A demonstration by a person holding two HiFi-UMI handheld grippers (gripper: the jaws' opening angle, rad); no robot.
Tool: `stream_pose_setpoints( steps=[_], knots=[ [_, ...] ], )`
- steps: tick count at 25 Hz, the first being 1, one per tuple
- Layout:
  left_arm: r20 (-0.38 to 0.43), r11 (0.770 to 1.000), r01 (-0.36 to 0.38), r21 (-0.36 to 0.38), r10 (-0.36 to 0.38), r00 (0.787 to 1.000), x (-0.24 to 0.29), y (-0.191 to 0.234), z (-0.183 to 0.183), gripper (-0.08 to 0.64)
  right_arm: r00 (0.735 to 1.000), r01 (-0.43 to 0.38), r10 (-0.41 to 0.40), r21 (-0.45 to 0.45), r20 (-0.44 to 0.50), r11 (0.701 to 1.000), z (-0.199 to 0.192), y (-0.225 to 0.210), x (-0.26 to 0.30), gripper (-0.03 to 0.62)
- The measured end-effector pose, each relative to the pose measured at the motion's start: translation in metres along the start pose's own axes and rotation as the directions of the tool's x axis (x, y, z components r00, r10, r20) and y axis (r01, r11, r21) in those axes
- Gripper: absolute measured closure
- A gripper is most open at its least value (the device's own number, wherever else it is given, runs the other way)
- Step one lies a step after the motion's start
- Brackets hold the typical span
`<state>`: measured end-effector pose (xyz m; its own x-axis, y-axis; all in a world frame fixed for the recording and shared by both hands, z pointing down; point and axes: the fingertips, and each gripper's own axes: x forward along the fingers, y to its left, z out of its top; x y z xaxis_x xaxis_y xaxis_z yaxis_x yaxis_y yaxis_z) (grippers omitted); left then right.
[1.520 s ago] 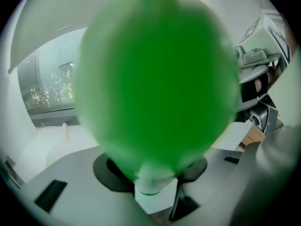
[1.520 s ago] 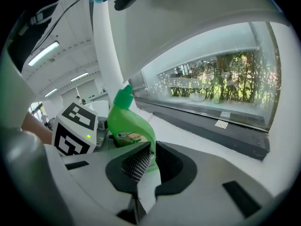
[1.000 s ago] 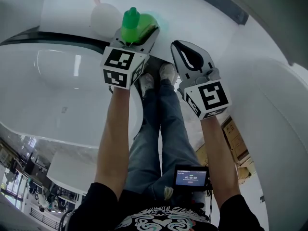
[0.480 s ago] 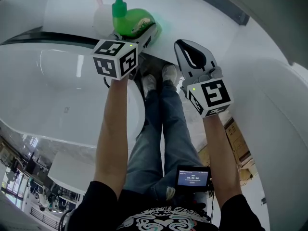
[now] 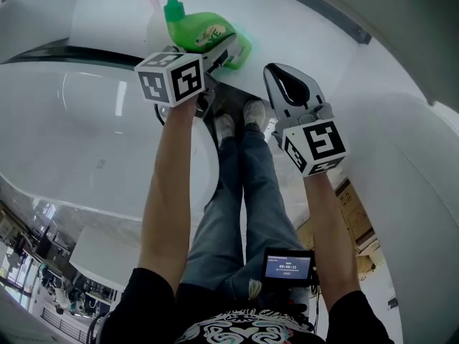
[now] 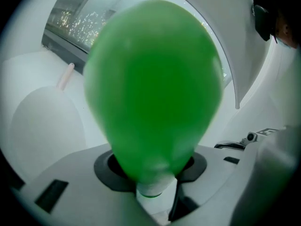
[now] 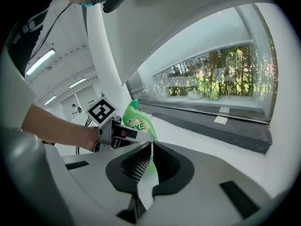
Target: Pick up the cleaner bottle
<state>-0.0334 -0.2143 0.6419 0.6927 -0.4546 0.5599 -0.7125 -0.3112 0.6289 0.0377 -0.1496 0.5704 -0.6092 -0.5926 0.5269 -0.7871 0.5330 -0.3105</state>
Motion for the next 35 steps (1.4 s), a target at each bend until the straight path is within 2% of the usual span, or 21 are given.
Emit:
stream_pose_setpoints(
  steps=[6, 14, 18, 22, 25, 30, 35],
  knots=[
    [0.017, 0.995, 0.053, -0.089, -0.052, 0.999, 0.003, -0.006, -0.013, 0.362, 1.000, 0.008, -0.008, 0.033, 0.023, 0.999, -0.007, -0.002, -0.010, 0.563],
    [0.026, 0.974, 0.145, -0.174, -0.143, 0.989, 0.011, -0.009, -0.014, 0.365, 1.000, 0.026, -0.027, 0.074, 0.012, 0.997, -0.010, -0.011, -0.003, 0.563],
    [0.056, 0.948, 0.198, -0.250, -0.190, 0.980, 0.009, -0.006, -0.019, 0.367, 0.999, 0.040, -0.041, 0.094, 0.013, 0.995, -0.011, -0.012, 0.002, 0.563],
    [0.149, 0.902, 0.258, -0.346, -0.219, 0.964, 0.001, -0.018, -0.008, 0.367, 0.999, 0.043, -0.046, 0.106, 0.024, 0.993, -0.004, -0.017, -0.010, 0.563],
    [0.212, 0.872, 0.296, -0.390, -0.228, 0.950, -0.007, -0.023, -0.004, 0.367, 0.998, 0.049, -0.052, 0.103, 0.032, 0.993, -0.002, -0.019, -0.016, 0.563],
    [0.240, 0.865, 0.319, -0.388, -0.240, 0.941, -0.012, -0.026, 0.000, 0.365, 0.997, 0.055, -0.059, 0.066, 0.055, 0.996, 0.008, -0.024, -0.013, 0.563],
    [0.272, 0.846, 0.360, -0.392, -0.267, 0.924, -0.013, -0.027, -0.001, 0.365, 0.996, 0.048, -0.052, 0.064, 0.071, 0.997, 0.012, -0.029, -0.003, 0.563]
  ],
)
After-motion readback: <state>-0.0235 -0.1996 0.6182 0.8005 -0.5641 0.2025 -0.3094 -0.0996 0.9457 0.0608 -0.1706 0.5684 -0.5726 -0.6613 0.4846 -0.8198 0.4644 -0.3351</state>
